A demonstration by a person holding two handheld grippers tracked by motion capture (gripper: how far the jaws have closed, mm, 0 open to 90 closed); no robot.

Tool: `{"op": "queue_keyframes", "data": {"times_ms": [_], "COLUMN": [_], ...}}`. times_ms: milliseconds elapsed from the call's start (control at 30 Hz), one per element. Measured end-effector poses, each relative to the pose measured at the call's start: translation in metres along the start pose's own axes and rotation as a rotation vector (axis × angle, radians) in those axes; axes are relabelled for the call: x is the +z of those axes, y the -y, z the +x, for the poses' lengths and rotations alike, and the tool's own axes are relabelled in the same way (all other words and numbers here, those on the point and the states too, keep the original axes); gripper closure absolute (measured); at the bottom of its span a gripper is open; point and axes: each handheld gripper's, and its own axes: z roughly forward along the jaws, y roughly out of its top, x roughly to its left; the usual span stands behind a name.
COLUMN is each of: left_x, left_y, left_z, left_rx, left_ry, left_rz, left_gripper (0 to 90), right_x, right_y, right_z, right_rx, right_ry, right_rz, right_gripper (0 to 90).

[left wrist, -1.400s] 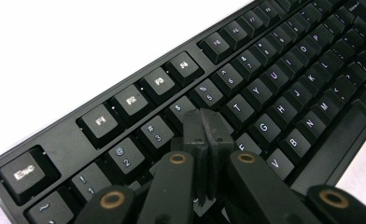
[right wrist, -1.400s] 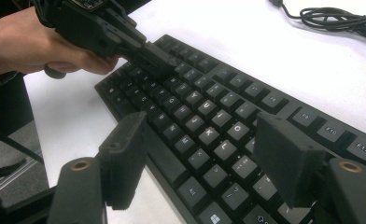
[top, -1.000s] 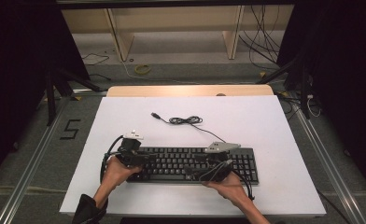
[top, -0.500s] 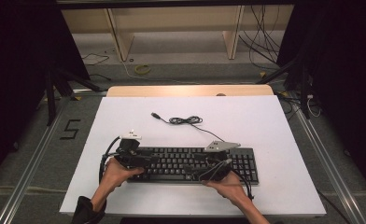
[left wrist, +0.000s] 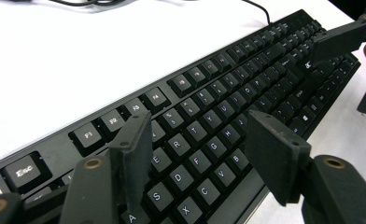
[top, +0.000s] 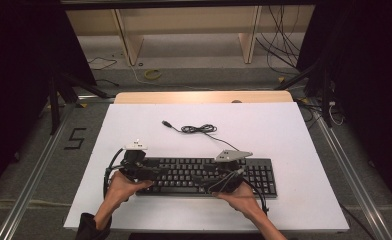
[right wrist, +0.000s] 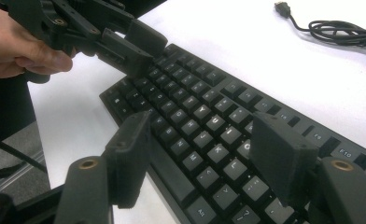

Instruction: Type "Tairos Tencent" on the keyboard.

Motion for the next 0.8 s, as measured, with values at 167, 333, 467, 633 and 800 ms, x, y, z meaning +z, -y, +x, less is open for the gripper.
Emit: {"op": "queue_keyframes", "data": {"times_ms": [167,333,467,633,800], "left_x": [-0.003,-0.007,-0.009,-0.011,-0.011], "left_y": [0.002,0.005,0.006,0.009,0.012], "left_z": [0.001,0.001,0.001,0.001,0.001], "left_rx": [-0.004,-0.012,-0.009,-0.007,-0.006], "left_ry": [-0.001,0.003,0.001,0.014,0.023], "left_rz": [-0.019,-0.041,-0.055,-0.064,-0.072], "left_gripper": [39.2,38.2,37.4,36.6,36.1], "right_x": [0.002,0.004,0.007,0.016,0.024], "right_y": [-0.003,-0.005,-0.005,-0.006,-0.007], "right_z": [0.002,0.003,0.003,0.006,0.01], "right_rx": [-0.01,-0.022,-0.025,-0.044,-0.063], "right_ry": [0.001,-0.002,-0.008,-0.011,-0.004], "right_rz": [0.004,0.008,0.021,0.046,0.064], "right_gripper": [41.2,46.0,53.3,60.8,69.5]}}
